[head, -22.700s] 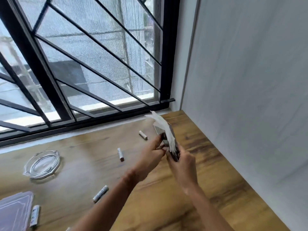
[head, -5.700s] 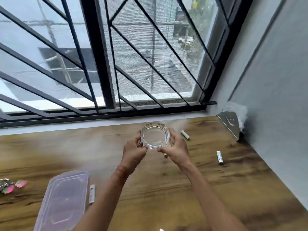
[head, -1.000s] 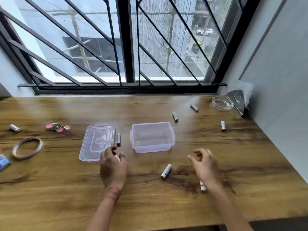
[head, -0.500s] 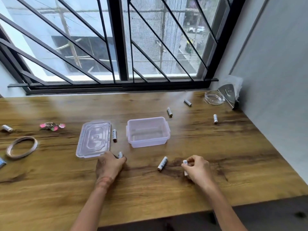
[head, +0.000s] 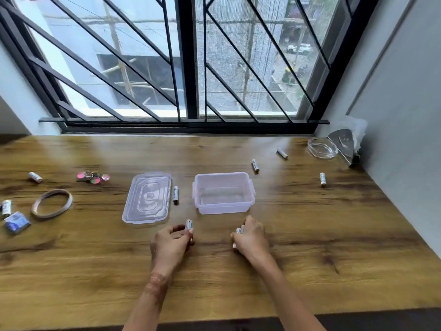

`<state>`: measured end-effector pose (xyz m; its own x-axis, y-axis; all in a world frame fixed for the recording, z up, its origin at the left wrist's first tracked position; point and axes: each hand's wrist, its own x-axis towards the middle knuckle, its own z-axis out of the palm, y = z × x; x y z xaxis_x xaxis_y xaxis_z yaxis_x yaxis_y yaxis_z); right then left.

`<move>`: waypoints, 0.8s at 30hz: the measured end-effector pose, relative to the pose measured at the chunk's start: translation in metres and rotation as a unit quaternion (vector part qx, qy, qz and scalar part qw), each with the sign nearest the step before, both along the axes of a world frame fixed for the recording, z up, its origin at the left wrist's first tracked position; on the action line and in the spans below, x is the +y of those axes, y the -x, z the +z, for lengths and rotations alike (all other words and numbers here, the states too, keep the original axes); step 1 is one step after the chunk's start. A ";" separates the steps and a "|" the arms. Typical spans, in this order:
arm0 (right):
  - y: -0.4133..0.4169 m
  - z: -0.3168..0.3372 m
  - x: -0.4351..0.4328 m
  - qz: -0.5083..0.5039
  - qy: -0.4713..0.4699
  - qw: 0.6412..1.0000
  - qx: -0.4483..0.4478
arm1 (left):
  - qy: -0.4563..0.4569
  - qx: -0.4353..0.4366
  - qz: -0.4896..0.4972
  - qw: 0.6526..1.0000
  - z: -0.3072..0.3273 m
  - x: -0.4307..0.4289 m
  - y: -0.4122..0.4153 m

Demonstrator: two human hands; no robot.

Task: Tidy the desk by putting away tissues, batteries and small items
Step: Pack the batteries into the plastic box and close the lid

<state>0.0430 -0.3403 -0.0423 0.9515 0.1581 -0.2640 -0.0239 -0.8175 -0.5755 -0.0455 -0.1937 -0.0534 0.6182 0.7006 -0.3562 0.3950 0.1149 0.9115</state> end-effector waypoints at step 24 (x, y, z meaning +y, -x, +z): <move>-0.050 0.055 0.026 -0.123 -0.575 0.716 0.376 | -0.154 -0.089 -0.082 0.981 0.061 -0.027 -0.063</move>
